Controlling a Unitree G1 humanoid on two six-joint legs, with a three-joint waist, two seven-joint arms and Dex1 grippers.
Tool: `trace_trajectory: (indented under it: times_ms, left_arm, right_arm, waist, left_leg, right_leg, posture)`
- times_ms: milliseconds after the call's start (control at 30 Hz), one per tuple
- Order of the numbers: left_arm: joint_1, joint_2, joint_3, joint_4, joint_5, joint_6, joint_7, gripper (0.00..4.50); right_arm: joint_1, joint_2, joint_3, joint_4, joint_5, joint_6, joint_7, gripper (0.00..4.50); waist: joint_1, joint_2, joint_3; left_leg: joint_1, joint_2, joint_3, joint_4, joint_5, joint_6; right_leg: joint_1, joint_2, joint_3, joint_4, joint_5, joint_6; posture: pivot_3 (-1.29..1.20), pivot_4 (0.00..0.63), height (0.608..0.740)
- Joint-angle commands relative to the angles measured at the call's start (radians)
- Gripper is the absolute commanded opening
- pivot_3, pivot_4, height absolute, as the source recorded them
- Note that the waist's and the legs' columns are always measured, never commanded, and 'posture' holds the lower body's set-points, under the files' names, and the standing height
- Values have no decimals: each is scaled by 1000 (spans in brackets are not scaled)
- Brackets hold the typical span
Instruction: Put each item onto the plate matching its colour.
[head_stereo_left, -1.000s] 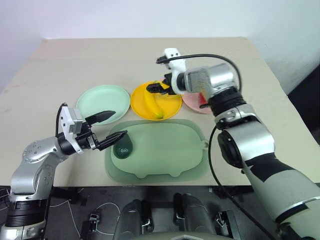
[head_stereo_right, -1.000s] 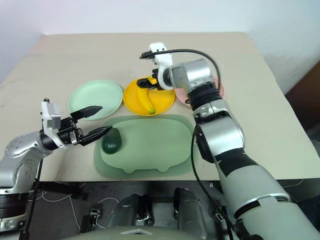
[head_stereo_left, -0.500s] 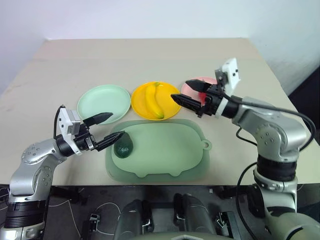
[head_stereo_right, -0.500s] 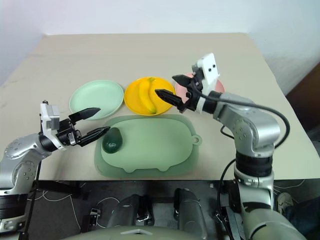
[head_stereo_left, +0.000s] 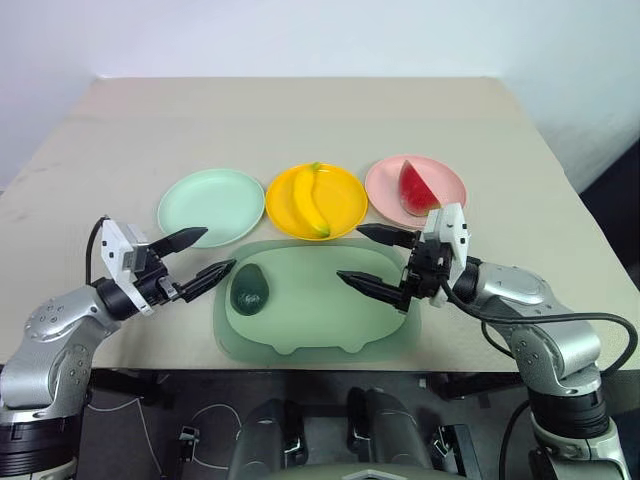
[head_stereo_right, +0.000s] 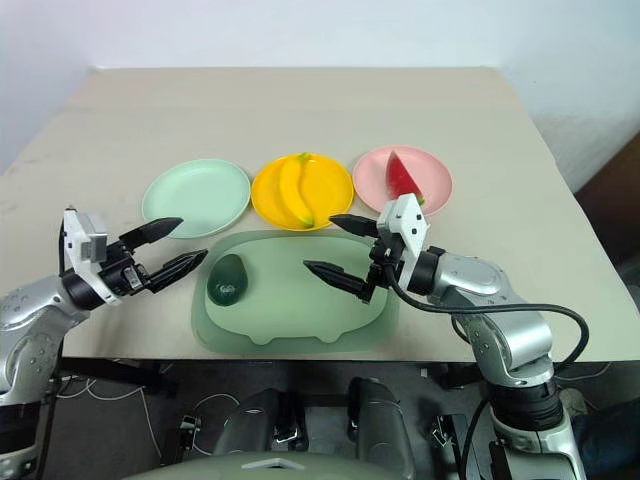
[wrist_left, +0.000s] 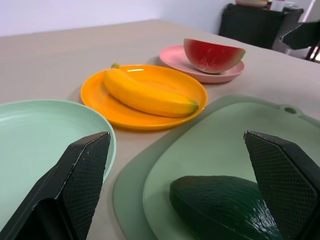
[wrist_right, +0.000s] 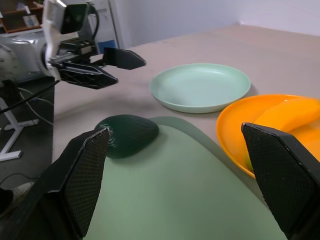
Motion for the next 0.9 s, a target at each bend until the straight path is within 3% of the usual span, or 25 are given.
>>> trace_trajectory:
  times_ms: [33,333,500,900]
  left_arm:
    - [26,-8,17,-80,-39,33,33,4500]
    - [122,-15,41,-210,-120,138,115,4500]
    - [158,-47,-18,-297,-107,231,268,4500]
    - [35,-114,-169,-133,-28,230,274,4500]
  right_arm:
    - [-23,-20,22,-1,-15,-44,12,4478]
    - [-90,12,61,5,17,-7,-37,4478]
    - [-70,-13,59,0,38,2,-21,4478]
    - [-46,-3,61,41,-19,-59,-78,4478]
  waist:
    - [1,0,0]
    - [3,0,0]
    - [12,0,0]
    - [26,0,0]
  left_leg:
    - [0,0,0,0,0,0]
    - [0,0,-1,0,0,0]
    - [0,0,-1,0,0,0]
    - [0,0,-1,2,0,0]
  right_leg:
    - [0,0,0,0,0,0]
    - [0,0,0,0,0,-1]
    - [1,-1,0,0,-1,-1]
    - [2,0,-1,-1,-1,-1]
  posture:
    - [0,150,696]
    - [0,150,696]
    - [0,150,696]
    - [0,150,696]
